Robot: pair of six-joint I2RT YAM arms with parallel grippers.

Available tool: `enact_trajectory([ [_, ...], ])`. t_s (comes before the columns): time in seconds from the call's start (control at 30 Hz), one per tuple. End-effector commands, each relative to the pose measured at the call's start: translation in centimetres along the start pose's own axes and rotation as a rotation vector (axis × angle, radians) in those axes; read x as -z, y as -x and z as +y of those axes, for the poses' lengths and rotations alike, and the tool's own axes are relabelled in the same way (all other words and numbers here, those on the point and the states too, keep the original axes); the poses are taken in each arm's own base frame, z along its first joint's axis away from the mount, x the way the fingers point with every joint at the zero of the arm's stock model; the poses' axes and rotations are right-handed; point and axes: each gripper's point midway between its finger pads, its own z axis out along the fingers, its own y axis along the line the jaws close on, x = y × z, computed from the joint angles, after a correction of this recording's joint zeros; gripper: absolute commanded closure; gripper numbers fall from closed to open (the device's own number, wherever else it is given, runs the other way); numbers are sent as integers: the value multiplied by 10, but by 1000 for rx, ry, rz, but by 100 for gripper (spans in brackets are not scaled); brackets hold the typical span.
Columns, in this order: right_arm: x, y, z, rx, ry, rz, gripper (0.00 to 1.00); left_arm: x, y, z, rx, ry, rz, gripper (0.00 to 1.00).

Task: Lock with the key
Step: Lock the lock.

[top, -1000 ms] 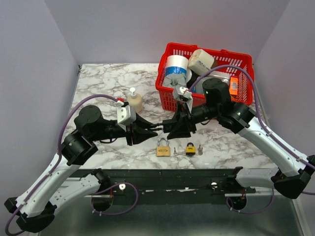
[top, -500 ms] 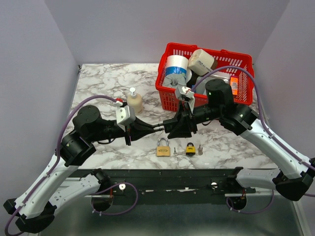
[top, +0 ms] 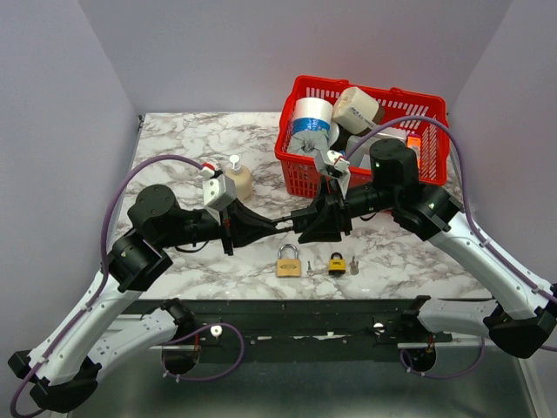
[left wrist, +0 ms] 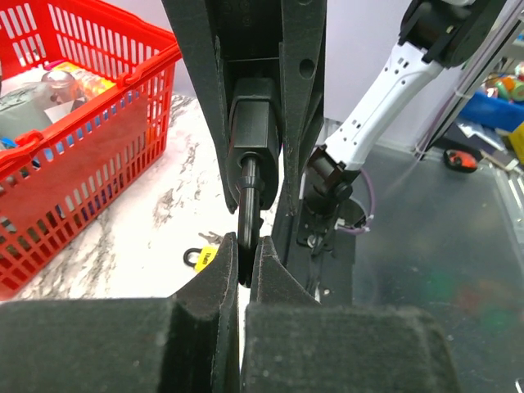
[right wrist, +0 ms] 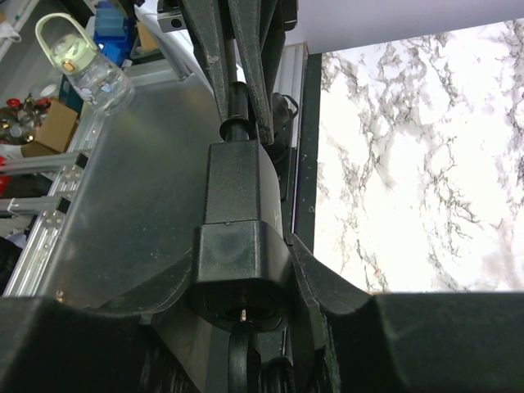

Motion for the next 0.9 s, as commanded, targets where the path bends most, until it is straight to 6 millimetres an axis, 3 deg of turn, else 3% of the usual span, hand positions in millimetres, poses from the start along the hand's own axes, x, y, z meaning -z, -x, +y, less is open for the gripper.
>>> enact_trajectory([
  [0.0,-9,22,-4,92,4,-66,99,-12,16,-14,15,-111,-63,100],
  [0.13,-11,21,-8,94,-8,-69,99,-13,15,-16,38,-128,-61,100],
  [0.47,-28,14,11,94,82,-52,99,-25,22,1,27,-81,-116,100],
  [0.87,-48,27,12,69,137,-64,99,-53,28,9,40,-143,-195,100],
])
